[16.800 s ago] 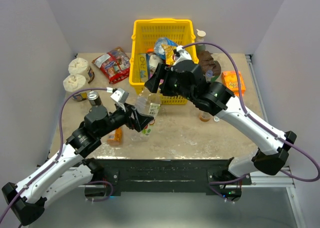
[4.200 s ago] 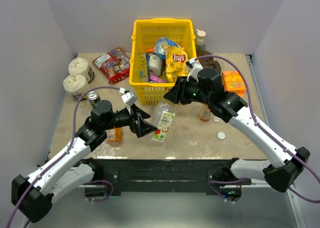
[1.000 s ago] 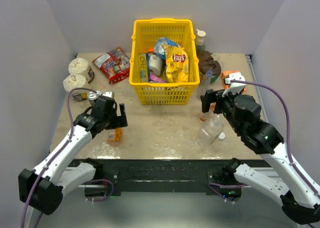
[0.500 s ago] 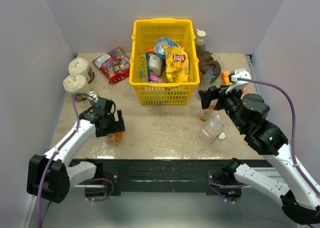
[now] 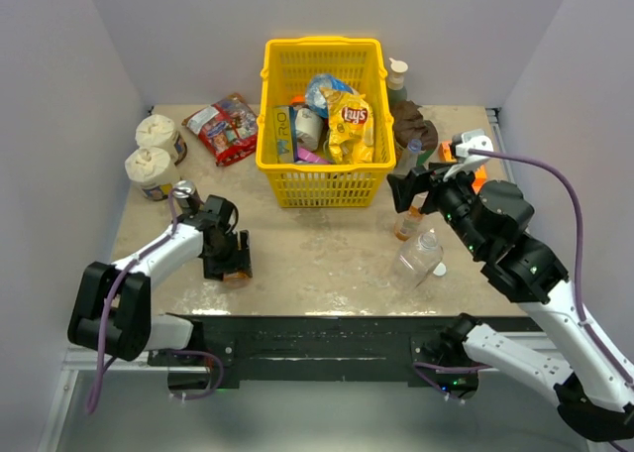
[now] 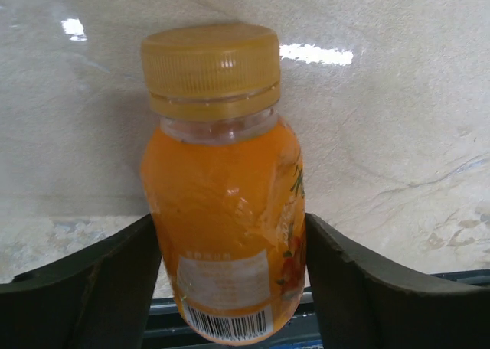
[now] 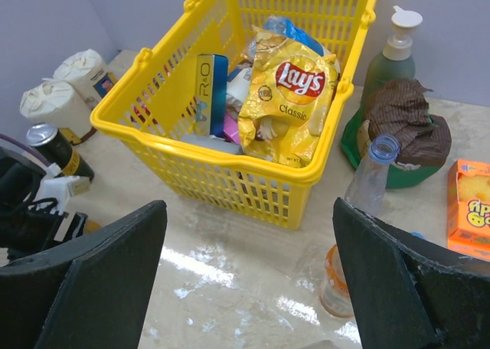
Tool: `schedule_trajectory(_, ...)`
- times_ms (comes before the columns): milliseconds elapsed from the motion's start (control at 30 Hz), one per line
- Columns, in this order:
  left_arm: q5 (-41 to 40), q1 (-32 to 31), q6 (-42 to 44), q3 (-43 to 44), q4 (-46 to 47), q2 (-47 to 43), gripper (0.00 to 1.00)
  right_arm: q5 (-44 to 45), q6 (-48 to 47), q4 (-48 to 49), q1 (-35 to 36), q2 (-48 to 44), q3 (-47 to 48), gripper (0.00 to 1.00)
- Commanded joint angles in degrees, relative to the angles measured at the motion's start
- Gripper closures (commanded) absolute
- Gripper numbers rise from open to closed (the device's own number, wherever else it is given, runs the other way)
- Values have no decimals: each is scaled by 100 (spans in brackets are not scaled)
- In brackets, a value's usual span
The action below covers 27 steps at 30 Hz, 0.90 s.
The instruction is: Unscrew the bottle caps
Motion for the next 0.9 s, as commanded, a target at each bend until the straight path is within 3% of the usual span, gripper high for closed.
schedule_trajectory(0, 467, 52, 252, -31, 366, 311, 34, -21, 54, 197, 22, -151, 238, 9)
schedule_trajectory(100, 687, 52, 375, 30, 507, 250, 39, 6, 124, 48, 13, -168, 309, 9)
schedule_trajectory(333, 1133, 9, 638, 916, 1330, -943, 47, 33, 624, -348, 22, 287, 940, 16)
schedule_trajectory(467, 1512, -438, 875, 1252, 2412, -1656, 47, -625, 1590, -436, 13, 815, 1345, 21)
schedule_trajectory(567, 2126, -755, 990, 1244, 3343, -2070, 48, -1598, 2487, 99, 22, 1176, 1364, 23)
schedule_trajectory(700, 3198, -870, 255, 1147, 4396, -2211, 48, -2156, 3296, 680, 127, 1676, 1451, 25)
schedule_trajectory(867, 3788, -976, -275, 840, 4989, -2211, 48, -2104, 3052, 470, 522, 2204, 1925, 24)
